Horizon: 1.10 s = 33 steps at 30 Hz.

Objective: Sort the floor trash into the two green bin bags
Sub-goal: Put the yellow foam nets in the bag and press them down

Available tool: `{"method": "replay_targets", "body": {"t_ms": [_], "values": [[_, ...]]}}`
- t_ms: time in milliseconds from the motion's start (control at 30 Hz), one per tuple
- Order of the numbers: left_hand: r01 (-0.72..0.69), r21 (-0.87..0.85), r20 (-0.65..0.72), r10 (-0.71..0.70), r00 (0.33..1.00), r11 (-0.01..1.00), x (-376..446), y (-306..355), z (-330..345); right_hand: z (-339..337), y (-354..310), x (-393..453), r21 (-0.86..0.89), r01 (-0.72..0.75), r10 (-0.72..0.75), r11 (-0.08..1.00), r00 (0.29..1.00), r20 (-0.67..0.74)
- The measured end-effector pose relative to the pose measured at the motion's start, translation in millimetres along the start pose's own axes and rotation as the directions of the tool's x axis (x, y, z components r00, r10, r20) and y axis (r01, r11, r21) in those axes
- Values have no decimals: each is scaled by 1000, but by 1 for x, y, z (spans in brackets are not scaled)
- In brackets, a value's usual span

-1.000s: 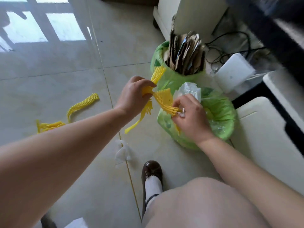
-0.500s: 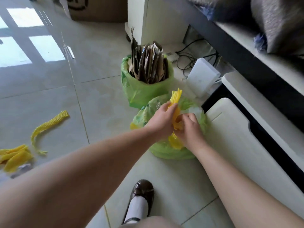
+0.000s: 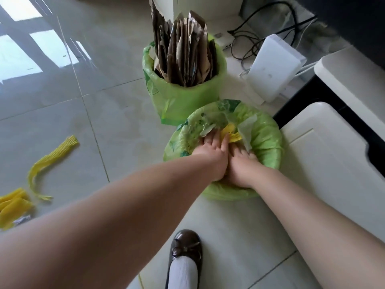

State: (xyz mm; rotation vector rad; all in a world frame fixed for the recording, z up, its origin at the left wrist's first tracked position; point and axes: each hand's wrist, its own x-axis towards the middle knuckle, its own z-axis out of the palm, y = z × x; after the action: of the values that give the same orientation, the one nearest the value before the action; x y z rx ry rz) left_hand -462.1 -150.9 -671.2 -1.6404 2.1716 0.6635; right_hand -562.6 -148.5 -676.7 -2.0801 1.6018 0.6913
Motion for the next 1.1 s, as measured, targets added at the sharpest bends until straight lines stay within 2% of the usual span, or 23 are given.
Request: {"method": "replay_targets", "body": {"t_ms": [267, 567, 667, 767, 833, 900, 1000, 1100], "values": [[-25, 38, 25, 24, 999, 999, 18, -3, 11, 9, 2, 18, 49, -28, 25, 998, 998, 63], [-105, 60, -16, 106, 994, 993, -29, 10, -22, -25, 5, -58, -16, -32, 33, 999, 998, 53], [-147, 51, -88, 151, 985, 988, -60, 7, -37, -49, -7, -91, -25, -40, 40, 999, 999, 4], [-163, 32, -233, 166, 958, 986, -102, -22, -52, -74, -31, -117, -45, -29, 26, 999, 997, -71], [-127, 16, -297, 126, 946, 992, -135, -56, -58, -90, -56, -129, -92, 4, -13, 996, 994, -105], [-33, 0, -316, 31, 948, 999, -171, -102, -56, -106, -92, -136, -150, 75, -92, 986, 990, -109], [172, -95, -307, -193, 932, 981, -224, -179, -35, -117, -160, -137, -276, 209, -244, 938, 965, -96], [365, -228, -258, -417, 871, 903, -278, -253, -2, -111, -230, -129, -420, 351, -408, 837, 912, -52]]}}
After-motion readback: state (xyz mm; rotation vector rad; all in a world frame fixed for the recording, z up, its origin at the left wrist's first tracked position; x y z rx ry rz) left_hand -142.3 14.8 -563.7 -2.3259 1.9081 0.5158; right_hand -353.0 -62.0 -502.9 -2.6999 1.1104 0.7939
